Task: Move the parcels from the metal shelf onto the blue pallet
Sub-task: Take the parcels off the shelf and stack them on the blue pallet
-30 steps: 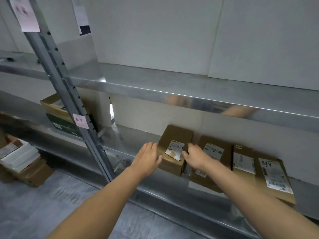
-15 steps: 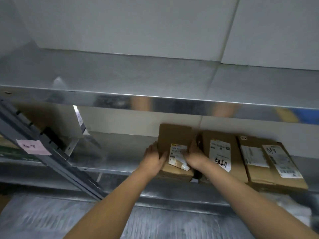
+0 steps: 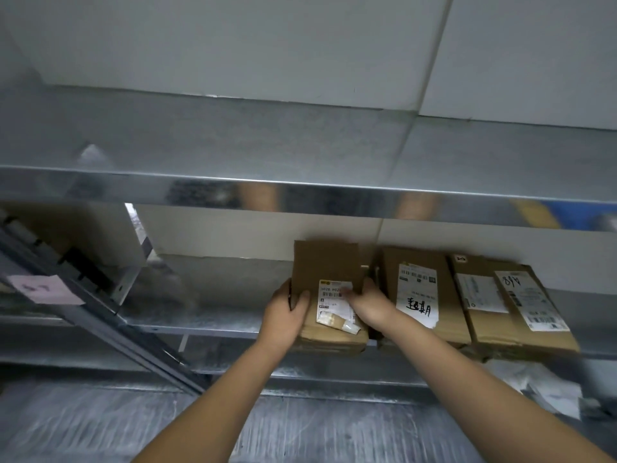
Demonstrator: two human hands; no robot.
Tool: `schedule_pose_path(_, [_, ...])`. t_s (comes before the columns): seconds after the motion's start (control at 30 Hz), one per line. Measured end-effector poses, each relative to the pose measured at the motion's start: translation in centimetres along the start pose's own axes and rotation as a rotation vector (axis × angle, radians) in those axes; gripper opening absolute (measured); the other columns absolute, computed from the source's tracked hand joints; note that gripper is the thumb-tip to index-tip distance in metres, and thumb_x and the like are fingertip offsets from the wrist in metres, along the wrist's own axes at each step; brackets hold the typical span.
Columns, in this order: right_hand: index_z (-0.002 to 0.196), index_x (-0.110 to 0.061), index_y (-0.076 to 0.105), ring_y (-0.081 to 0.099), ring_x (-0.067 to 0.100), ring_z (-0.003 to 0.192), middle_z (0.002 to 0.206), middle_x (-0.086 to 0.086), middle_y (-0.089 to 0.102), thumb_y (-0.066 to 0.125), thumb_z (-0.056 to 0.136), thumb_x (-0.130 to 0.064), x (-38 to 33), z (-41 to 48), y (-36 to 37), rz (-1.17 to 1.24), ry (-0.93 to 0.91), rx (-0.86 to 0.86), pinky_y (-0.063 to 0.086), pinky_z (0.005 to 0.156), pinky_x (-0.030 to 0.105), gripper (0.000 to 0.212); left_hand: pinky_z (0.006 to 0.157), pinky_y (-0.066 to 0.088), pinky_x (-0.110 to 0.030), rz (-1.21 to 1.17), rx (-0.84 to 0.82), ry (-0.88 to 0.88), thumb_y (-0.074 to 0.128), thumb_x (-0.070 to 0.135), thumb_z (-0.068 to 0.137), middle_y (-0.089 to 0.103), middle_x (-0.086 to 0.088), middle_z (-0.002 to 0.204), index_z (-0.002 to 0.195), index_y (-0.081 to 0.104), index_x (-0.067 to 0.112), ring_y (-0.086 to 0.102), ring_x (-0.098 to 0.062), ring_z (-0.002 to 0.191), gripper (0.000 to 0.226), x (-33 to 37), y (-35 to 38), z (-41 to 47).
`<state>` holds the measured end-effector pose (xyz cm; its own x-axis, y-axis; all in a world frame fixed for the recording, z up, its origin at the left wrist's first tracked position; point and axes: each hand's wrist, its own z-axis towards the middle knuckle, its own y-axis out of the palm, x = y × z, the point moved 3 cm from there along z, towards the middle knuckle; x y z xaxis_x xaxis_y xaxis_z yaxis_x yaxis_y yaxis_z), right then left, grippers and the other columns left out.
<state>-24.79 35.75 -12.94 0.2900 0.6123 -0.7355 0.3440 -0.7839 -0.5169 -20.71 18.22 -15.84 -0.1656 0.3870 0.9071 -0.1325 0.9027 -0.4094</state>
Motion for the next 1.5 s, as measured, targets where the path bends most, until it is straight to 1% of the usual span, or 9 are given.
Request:
schedule_pose_path(0.13, [0.139, -0.011, 0.043, 0.05, 0.025, 0.125, 0.135, 0.007, 0.055, 0.044, 0.1, -0.036, -1.1, -3.1, 0.0, -0.085, -0.081, -0.027, 0.034, 0.095, 0.025, 0.046, 0.085, 0.043, -0.023, -0.002, 0.067, -0.004, 0.053, 0.028, 0.097, 0.066, 0.006, 0.113, 0.124, 0.058, 0.021, 0.06, -0.01, 0.103, 0.029, 0.7, -1.4, -3.3])
schedule_pose_path(0.33, [0.13, -0.014, 0.043, 0.055, 0.015, 0.092, 0.112, 0.001, 0.06, 0.044, 0.099, -0.039, -1.0, -9.3, 0.1, -0.078, -0.154, -0.022, 0.041, 0.076, 0.028, 0.04, 0.092, 0.052, -0.035, -0.06, 0.131, 0.002, 0.05, 0.033, 0.097, 0.064, 0.002, 0.116, 0.127, 0.055, 0.024, 0.061, -0.012, 0.105, 0.031, 2.7, -3.1, -10.9])
schedule_pose_path(0.47, [0.137, -0.015, 0.039, 0.055, 0.012, 0.098, 0.127, 0.002, 0.059, 0.046, 0.099, -0.037, 0.9, -13.8, 0.3, 0.009, -0.206, -0.083, 0.044, 0.079, 0.026, 0.044, 0.09, 0.054, -0.04, -0.055, 0.16, -0.045, 0.051, 0.036, 0.098, 0.064, 0.004, 0.117, 0.128, 0.052, 0.027, 0.063, -0.014, 0.104, 0.032, 3.3, -3.2, -16.7])
schedule_pose_path(0.63, [0.14, -0.017, 0.038, 0.055, 0.02, 0.118, 0.135, 0.003, 0.055, 0.046, 0.099, -0.038, 2.9, -18.9, -0.5, 0.006, -0.228, -0.08, 0.044, 0.094, 0.033, 0.047, 0.07, 0.051, -0.022, -0.101, 0.188, -0.068, 0.054, 0.036, 0.096, 0.065, 0.019, 0.103, 0.116, 0.052, 0.037, 0.062, 0.001, 0.092, 0.02, 4.5, -2.5, -22.2])
schedule_pose_path(0.77, [0.139, -0.016, 0.04, 0.055, 0.021, 0.119, 0.135, 0.004, 0.056, 0.044, 0.1, -0.036, 4.2, -22.4, -2.1, 0.048, -0.207, -0.034, 0.044, 0.09, 0.03, 0.045, 0.077, 0.053, -0.026, -0.109, 0.157, -0.015, 0.057, 0.033, 0.095, 0.064, 0.021, 0.102, 0.116, 0.052, 0.036, 0.062, 0.0, 0.094, 0.022, 6.6, -1.5, -24.3])
schedule_pose_path(1.0, [0.138, -0.022, 0.043, 0.052, 0.013, 0.113, 0.135, -0.003, 0.055, 0.041, 0.099, -0.04, 5.3, -26.0, -7.4, 0.048, -0.22, 0.179, 0.037, 0.084, 0.027, 0.043, 0.065, 0.044, -0.01, -0.143, 0.058, 0.122, 0.058, 0.03, 0.095, 0.061, 0.019, 0.105, 0.123, 0.05, 0.032, 0.059, 0.005, 0.091, 0.029, 11.5, 1.3, -24.1])
schedule_pose_path(1.17, [0.137, -0.022, 0.043, 0.053, 0.015, 0.114, 0.134, -0.003, 0.056, 0.041, 0.099, -0.039, 8.1, -29.1, -10.5, 0.125, -0.136, 0.335, 0.042, 0.09, 0.031, 0.041, 0.085, 0.05, -0.028, -0.136, -0.08, 0.195, 0.058, 0.031, 0.095, 0.059, 0.004, 0.122, 0.134, 0.049, 0.023, 0.06, -0.009, 0.104, 0.041, 13.8, 5.1, -23.8])
schedule_pose_path(1.27, [0.137, -0.021, 0.042, 0.051, 0.01, 0.104, 0.131, -0.003, 0.057, 0.04, 0.1, -0.038, 10.4, -31.6, -12.2, 0.159, -0.082, 0.426, 0.039, 0.081, 0.026, 0.04, 0.097, 0.049, -0.041, -0.103, -0.18, 0.244, 0.057, 0.032, 0.095, 0.059, 0.001, 0.126, 0.136, 0.048, 0.023, 0.058, -0.016, 0.111, 0.043, 15.1, 8.3, -24.4])
schedule_pose_path(1.5, [0.136, -0.019, 0.042, 0.053, 0.018, 0.116, 0.132, 0.0, 0.056, 0.037, 0.101, -0.037, 17.2, -39.0, -17.3, 0.172, 0.089, 0.676, 0.041, 0.087, 0.031, 0.04, 0.089, 0.046, -0.031, -0.038, -0.419, 0.383, 0.057, 0.035, 0.094, 0.059, 0.002, 0.126, 0.137, 0.048, 0.022, 0.057, -0.014, 0.111, 0.045, 19.7, 17.4, -27.6])
